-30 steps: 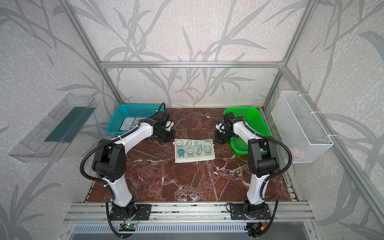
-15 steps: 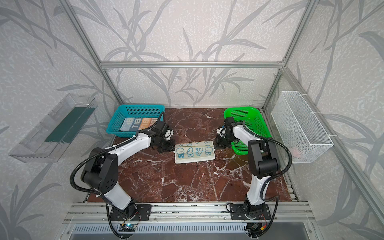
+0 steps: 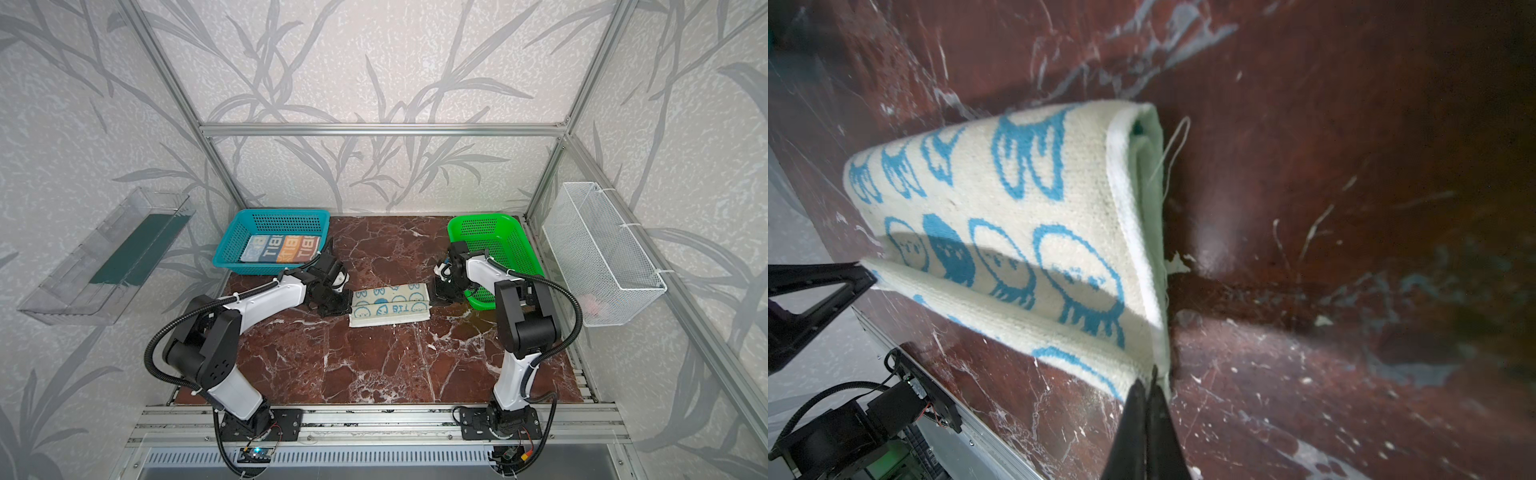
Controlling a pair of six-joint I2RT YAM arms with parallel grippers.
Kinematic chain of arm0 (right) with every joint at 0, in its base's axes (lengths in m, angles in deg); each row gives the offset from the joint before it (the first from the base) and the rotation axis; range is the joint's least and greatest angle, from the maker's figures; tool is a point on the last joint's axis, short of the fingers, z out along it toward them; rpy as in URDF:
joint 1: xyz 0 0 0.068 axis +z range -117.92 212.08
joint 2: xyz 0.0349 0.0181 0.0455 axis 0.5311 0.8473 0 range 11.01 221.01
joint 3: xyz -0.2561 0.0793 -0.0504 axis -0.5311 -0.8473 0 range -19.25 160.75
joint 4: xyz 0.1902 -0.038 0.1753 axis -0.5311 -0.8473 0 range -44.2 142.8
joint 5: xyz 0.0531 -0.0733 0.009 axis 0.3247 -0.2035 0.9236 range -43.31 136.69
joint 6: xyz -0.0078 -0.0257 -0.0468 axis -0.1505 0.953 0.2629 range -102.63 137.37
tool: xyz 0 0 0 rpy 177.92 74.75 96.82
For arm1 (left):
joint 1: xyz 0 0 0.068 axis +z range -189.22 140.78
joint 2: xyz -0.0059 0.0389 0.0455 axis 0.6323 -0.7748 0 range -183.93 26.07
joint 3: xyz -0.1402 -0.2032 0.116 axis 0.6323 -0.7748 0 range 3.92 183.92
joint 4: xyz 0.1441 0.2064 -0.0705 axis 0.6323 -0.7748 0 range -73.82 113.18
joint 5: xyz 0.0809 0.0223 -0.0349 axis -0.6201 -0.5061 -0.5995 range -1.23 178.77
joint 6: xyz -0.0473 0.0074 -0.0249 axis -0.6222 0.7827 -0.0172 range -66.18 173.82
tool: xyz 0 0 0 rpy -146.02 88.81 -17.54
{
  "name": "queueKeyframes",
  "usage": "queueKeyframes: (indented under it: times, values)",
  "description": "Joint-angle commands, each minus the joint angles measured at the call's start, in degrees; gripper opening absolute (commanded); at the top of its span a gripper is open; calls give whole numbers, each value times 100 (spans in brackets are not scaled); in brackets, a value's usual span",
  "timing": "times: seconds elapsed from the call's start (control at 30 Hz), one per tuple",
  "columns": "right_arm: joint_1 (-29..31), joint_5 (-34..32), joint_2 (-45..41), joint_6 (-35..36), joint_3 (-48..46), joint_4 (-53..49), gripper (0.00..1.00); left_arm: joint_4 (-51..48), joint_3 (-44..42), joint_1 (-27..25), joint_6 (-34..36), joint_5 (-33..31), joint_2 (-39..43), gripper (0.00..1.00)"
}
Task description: Fold and stack the towels
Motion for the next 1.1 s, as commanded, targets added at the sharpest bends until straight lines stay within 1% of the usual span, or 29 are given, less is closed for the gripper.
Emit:
queueKeyframes:
  times: [0.0,0.23,0.3,0.37,0.4,0.43,0.53,0.63,0.73,0.77,0.8,0.83,0.87,0.93,0.97,1.03,1.07]
  values:
    - [-4,-106,-265,-35,-143,72,0,-128,36,8,-22,-297,105,0]
    - [71,-136,-367,31,-340,107,1,-121,20,3,-42,-369,65,0]
    - [113,-116,-397,60,-369,114,4,-103,10,10,-57,-352,59,0]
    - [181,-124,-447,96,-387,101,10,-131,43,3,-56,-355,45,2]
    - [204,-141,-472,108,-392,76,13,-153,73,5,-52,-368,55,8]
    - [231,-179,-507,116,-377,51,17,-189,112,3,-43,-391,67,17]
    - [242,-174,-605,141,-376,7,27,-292,217,3,-28,-419,156,26]
    - [258,-207,-745,174,-343,-99,37,-469,332,5,9,-553,276,42]
    - [260,-179,-1005,137,-286,-166,42,-654,493,3,-11,-678,430,59]
    - [260,-140,-1067,112,-246,-170,46,-678,555,9,-36,-675,491,65]
    - [260,-96,-1103,75,-207,-182,48,-691,616,4,-61,-655,543,72]
    - [260,3,-1115,9,-158,-178,51,-680,695,3,-122,-607,590,88]
    - [260,169,-1110,-100,-128,-94,54,-670,774,6,-190,-547,616,99]
    - [304,540,-1080,-438,-192,232,61,-543,863,-12,-418,-332,601,99]
    - [376,661,-1022,-569,-215,398,62,-393,855,-39,-584,-171,576,99]
    - [601,627,-898,-700,-214,540,63,-68,759,-103,-899,101,507,99]
    - [740,607,-848,-753,-232,625,66,130,653,-142,-1074,209,488,99]
